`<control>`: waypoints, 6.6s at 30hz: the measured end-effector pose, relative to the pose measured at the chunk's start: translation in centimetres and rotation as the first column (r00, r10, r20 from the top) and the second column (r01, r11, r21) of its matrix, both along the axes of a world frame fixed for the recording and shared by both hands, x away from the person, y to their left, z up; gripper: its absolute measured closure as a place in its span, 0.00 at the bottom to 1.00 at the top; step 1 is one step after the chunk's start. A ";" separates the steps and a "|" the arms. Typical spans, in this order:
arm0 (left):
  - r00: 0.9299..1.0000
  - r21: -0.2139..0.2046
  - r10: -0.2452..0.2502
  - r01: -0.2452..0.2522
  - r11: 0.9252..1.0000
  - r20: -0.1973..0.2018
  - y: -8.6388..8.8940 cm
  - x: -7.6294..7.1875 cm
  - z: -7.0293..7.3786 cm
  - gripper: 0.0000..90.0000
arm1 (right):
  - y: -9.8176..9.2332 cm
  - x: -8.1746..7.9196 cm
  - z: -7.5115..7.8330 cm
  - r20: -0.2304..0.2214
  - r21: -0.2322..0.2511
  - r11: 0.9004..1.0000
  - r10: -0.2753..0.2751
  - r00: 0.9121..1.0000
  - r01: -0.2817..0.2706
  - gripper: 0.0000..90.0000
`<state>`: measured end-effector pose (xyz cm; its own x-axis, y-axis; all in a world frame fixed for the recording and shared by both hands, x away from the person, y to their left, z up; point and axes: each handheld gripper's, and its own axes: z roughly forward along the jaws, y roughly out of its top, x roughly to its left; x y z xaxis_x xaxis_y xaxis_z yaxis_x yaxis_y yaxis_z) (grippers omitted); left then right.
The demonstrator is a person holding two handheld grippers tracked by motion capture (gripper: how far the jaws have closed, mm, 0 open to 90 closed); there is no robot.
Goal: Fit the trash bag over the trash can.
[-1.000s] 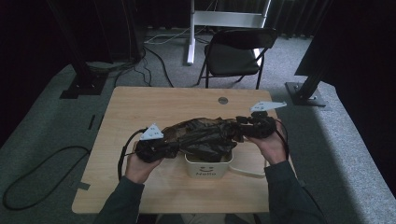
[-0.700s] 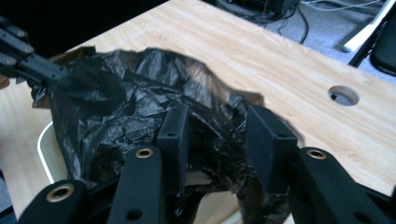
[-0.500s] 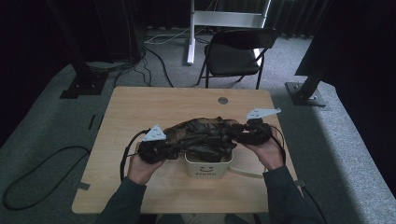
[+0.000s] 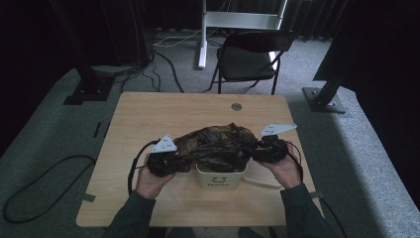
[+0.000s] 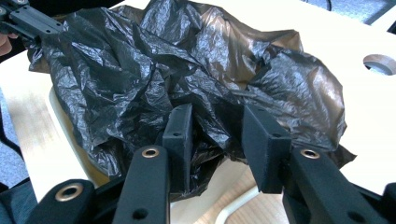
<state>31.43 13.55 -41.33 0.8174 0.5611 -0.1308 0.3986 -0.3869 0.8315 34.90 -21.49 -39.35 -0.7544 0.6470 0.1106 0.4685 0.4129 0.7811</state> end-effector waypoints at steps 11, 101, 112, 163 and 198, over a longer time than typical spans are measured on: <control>1.000 -0.012 -0.021 0.021 1.000 -0.023 -0.2 -1.1 -0.9 1.00 | -0.5 -1.4 -0.9 -0.011 0.000 1.000 0.028 1.000 -0.028 0.88; 0.988 -0.084 -0.091 0.081 0.993 -0.124 1.3 -3.8 -4.7 0.74 | -5.8 -4.1 -6.4 -0.135 0.024 1.000 -0.010 0.991 0.014 0.60; 0.997 -0.105 -0.038 0.030 0.994 -0.071 1.8 -2.9 -2.8 0.69 | -5.7 -4.2 -5.2 -0.090 0.059 0.998 -0.014 0.996 0.020 0.59; 0.983 -0.111 0.174 -0.179 0.977 -0.056 -1.7 4.4 -1.9 0.85 | -3.2 -1.9 -3.2 -0.038 0.142 0.989 -0.029 0.999 0.034 0.62; 0.968 -0.124 0.239 -0.247 0.961 -0.073 -1.1 7.1 -2.1 1.00 | -1.2 2.5 -2.3 -0.028 0.164 0.984 -0.070 0.997 0.074 0.84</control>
